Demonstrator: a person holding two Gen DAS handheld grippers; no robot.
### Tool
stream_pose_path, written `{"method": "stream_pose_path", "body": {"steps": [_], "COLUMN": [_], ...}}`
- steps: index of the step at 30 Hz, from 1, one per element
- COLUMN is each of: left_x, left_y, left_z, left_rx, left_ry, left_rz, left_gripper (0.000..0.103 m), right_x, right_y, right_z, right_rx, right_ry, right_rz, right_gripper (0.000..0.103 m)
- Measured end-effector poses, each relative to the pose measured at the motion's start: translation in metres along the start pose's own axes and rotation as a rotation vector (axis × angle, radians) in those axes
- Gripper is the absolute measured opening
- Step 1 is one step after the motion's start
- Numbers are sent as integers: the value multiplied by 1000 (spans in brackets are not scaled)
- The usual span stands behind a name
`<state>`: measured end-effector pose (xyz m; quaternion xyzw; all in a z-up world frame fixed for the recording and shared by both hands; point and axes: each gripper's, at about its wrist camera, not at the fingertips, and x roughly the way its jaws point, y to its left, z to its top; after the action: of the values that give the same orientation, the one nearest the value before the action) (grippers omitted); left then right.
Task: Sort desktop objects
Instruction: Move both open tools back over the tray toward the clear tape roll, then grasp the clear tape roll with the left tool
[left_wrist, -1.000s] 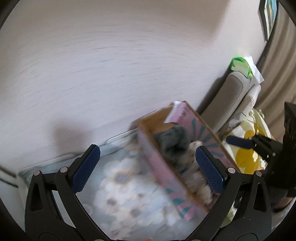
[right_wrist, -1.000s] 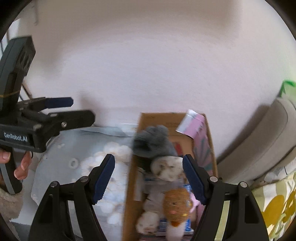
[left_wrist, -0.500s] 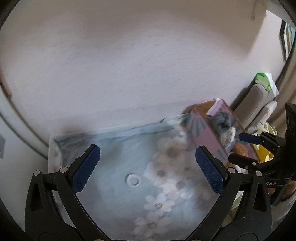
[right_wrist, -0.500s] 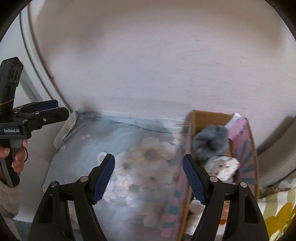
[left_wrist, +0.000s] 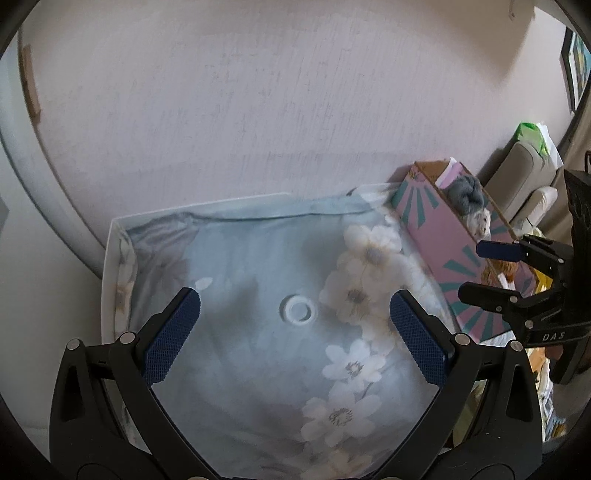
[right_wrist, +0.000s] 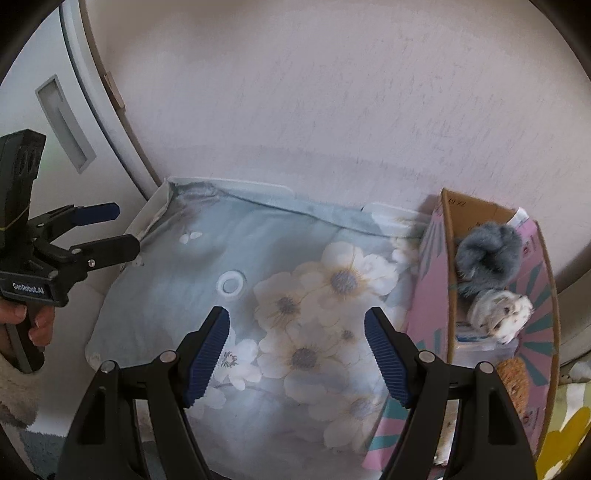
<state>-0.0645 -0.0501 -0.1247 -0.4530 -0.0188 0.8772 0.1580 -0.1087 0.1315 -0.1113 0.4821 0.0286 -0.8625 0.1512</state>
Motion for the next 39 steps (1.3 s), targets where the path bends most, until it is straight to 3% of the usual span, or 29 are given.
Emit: {"method": "stream_pose_path", "body": {"steps": [5,12,19,27,28,33,34,36,39], "left_x": [10,58,95,129,131,137,137,137,137], "left_y": [7,10,0,-8,-8,-12,-12,-13,-12], "left_z": [-18,-41,-44,-55,-57,-62,-62,-62,-62], "left_rx": [29,51,101,186,190,231,238,252,262], "left_ry": [9,57,41,40,39,27,26,17,12], "left_rz": [-10,-74,-105,-90,-90,-78,-77,-73,-76], "left_gripper": [102,102,100,66,66,56,54,40,40], "right_x": [13,72,110,116,116,124,125,125,123], "right_y": [8,22,29,29,29,33,34,35,36], "right_z": [-14,-41,-42,-43,-43,-42,-42,-43,-44], "right_rx": [-11,-54,-37,-45,-54,-90,-92,-96,-98], "right_ry": [20,74,58,-40,-48,-50,-50,-57,-73], "right_rz": [-12,-26,-26,-42,-46,-39,-39,-43,-47], "right_gripper": [72,72,72,71,68,32,31,25,22]}}
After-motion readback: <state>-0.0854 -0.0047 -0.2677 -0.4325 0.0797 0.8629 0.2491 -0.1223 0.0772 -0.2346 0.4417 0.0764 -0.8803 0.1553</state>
